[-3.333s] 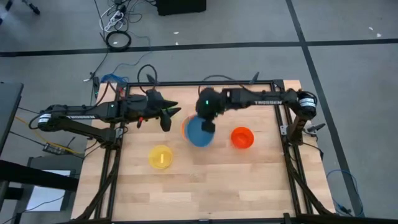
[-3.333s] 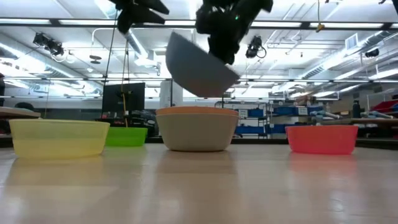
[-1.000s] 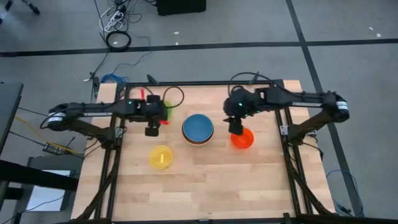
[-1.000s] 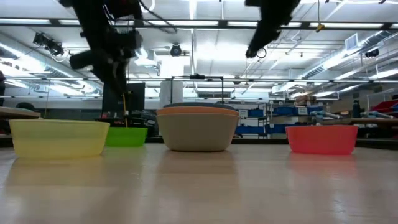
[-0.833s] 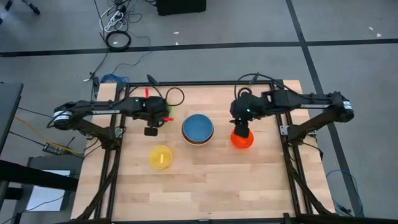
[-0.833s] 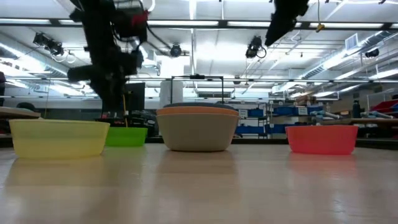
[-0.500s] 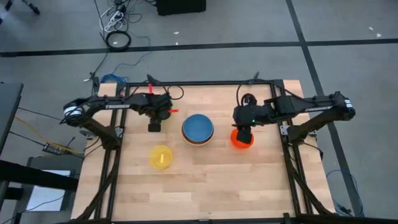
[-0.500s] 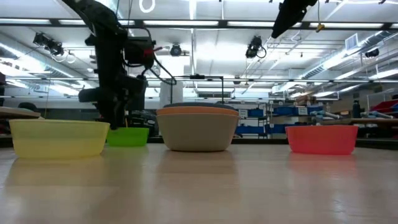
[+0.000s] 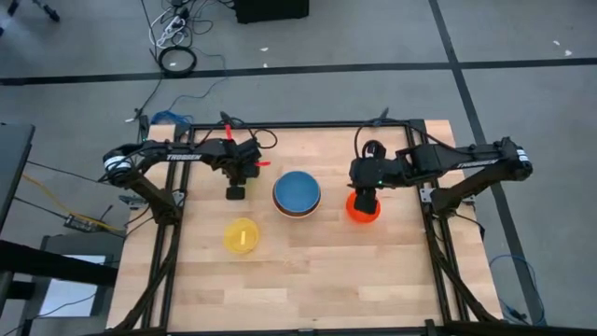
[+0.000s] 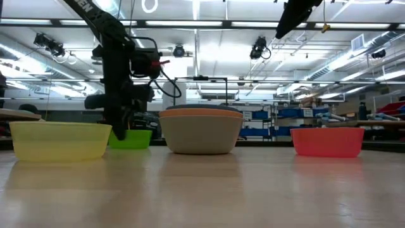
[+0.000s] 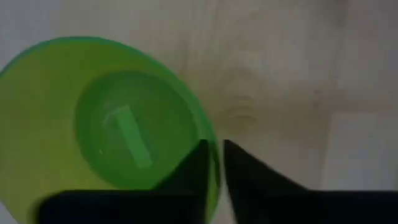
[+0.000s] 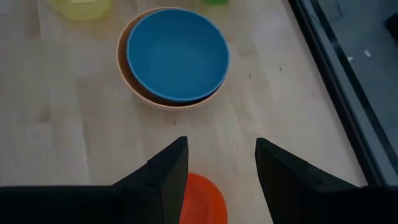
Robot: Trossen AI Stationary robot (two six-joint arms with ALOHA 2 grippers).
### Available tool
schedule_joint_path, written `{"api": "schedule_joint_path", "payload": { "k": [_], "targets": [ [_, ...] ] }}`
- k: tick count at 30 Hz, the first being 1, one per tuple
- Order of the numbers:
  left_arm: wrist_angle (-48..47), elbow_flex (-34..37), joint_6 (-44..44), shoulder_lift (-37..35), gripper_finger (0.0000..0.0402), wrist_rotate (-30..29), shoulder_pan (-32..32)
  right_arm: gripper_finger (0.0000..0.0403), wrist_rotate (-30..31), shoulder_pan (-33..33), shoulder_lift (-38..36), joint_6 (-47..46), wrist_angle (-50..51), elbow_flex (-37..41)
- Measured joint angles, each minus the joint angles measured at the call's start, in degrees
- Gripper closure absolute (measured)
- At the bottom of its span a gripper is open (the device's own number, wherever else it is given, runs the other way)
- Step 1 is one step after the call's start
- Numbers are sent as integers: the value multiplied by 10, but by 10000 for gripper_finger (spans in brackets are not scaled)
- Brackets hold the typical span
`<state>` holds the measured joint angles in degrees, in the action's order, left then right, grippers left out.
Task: Nest bowls inside each other
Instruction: Stack the green bowl on top of the blue bowl, then stack the yellow bowl on top of the green bowl
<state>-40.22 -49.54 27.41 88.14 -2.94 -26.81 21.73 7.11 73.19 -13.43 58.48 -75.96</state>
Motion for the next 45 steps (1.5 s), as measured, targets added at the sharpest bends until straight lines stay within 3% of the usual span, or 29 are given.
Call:
{"api": "schedule_joint_path", "payload": {
  "k": [2, 7, 17, 21, 25, 32, 39, 45],
  "targets": [
    [-1, 0, -12, 0, 388, 7, 0, 230, 1, 0, 0, 0, 1, 0],
    [-21, -24, -40, -8, 395, 2, 4, 231, 16, 0, 0, 5, 11, 0],
    [-53, -161, -70, -26, 398, 0, 64, 231, 29, 0, 0, 5, 17, 0],
    [-37, -197, -84, -26, 398, 25, 103, 231, 29, 0, 0, 3, 21, 0],
    [-7, -203, -132, -24, 399, 53, 148, 232, 29, 0, 0, -1, 31, 0],
    [92, -202, -206, 5, 397, 49, 222, 232, 26, 0, 0, -6, 36, 0],
    [128, -202, -295, 37, 362, 38, 231, 232, 17, 5, 0, -20, 42, 0],
    [118, -202, -321, 54, 332, 36, 231, 232, 16, 16, 0, -21, 42, 0]
  ]
}}
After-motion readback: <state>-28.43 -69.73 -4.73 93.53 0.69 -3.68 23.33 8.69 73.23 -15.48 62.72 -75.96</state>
